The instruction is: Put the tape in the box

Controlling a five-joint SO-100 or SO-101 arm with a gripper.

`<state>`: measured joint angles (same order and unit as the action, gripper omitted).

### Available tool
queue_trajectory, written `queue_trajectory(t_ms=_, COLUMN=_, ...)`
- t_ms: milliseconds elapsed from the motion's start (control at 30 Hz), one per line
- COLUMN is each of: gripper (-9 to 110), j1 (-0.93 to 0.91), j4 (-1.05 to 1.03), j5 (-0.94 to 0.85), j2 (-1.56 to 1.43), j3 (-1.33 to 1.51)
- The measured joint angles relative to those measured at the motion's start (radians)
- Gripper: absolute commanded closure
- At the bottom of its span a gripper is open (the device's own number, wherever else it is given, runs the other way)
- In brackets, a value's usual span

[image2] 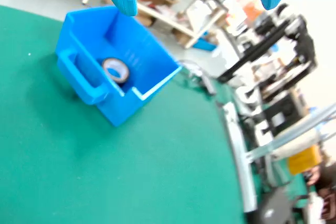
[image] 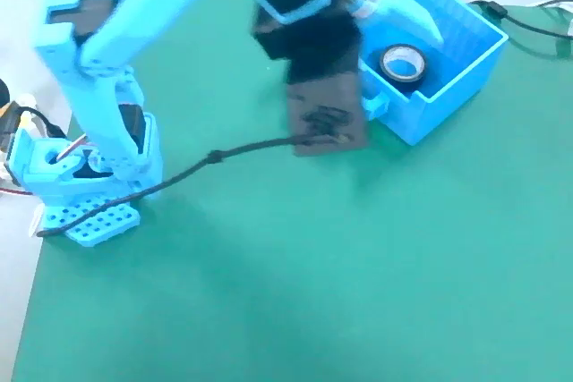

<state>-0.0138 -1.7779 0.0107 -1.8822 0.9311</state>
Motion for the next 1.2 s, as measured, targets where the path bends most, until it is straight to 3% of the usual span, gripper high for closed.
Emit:
queue_trajectory(t_ms=267, gripper=70, j1=-0.052, j4=0.092, j5=-0.002, j2=-0.434, j3=0.483)
queue_trajectory(t_ms=633, gripper=78, j1=-0.146, j4=0.394, j5=-0.094, j2=-1.054, j3=1.328)
queue_trajectory(t_ms=1200, gripper=87, j1=-0.195, j4=0.526, j5=-0.104, j2=-1.342, j3=1.845)
